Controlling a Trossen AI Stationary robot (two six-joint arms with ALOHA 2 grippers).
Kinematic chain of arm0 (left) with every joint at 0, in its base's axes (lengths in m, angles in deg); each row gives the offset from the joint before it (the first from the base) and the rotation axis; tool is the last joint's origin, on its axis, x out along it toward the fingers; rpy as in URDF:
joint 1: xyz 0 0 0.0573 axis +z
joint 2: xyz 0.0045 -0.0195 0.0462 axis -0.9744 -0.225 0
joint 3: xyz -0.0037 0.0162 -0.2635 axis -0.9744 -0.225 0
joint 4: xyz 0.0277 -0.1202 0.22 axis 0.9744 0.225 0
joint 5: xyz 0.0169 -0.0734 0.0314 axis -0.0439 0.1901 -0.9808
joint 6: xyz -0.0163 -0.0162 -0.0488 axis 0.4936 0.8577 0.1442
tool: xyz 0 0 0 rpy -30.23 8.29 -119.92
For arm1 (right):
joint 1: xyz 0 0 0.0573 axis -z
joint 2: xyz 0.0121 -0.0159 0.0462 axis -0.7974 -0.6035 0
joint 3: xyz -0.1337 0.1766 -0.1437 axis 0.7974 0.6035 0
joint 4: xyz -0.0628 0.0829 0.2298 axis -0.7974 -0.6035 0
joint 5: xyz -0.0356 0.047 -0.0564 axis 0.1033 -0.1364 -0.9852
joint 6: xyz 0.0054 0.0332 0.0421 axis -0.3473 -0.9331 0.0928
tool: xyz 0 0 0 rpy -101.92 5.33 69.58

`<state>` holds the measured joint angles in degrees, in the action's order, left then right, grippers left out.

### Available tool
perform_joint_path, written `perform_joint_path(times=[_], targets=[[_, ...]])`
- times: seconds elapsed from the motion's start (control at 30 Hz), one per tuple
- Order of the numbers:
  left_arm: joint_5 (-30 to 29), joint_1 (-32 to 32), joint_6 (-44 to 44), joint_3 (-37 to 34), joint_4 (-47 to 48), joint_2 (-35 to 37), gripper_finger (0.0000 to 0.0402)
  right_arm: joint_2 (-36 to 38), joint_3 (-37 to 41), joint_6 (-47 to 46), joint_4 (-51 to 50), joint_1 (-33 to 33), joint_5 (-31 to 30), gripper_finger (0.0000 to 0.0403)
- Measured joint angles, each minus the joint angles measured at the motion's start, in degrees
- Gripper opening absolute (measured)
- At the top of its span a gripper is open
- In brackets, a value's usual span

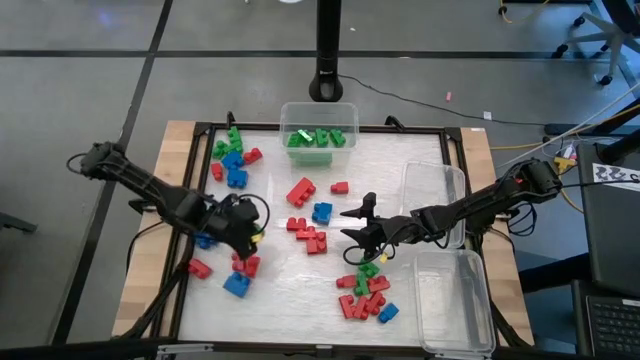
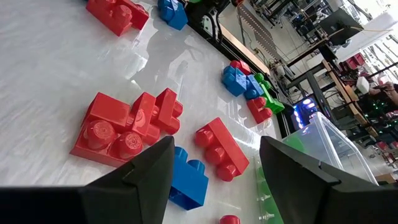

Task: Sort blocks
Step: Put the green game piece into the top transparent bin

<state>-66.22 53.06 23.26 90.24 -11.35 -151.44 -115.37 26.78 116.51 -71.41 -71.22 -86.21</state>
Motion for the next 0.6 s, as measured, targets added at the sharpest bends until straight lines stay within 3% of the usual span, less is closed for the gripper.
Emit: perform_joint_path(times=[0.37,0.6], targets=[[0.7,12.2,-21.8,0.0,-16.6,0.4,0.0006,0.0,0.0,0.0,-0.5,0.0,0.0,0.0234],[8.4,20.6,-31.5,0.0,-26.5,0.2,0.0011,0.0,0.0,0.1,-0.5,0.0,0.0,0.0234]])
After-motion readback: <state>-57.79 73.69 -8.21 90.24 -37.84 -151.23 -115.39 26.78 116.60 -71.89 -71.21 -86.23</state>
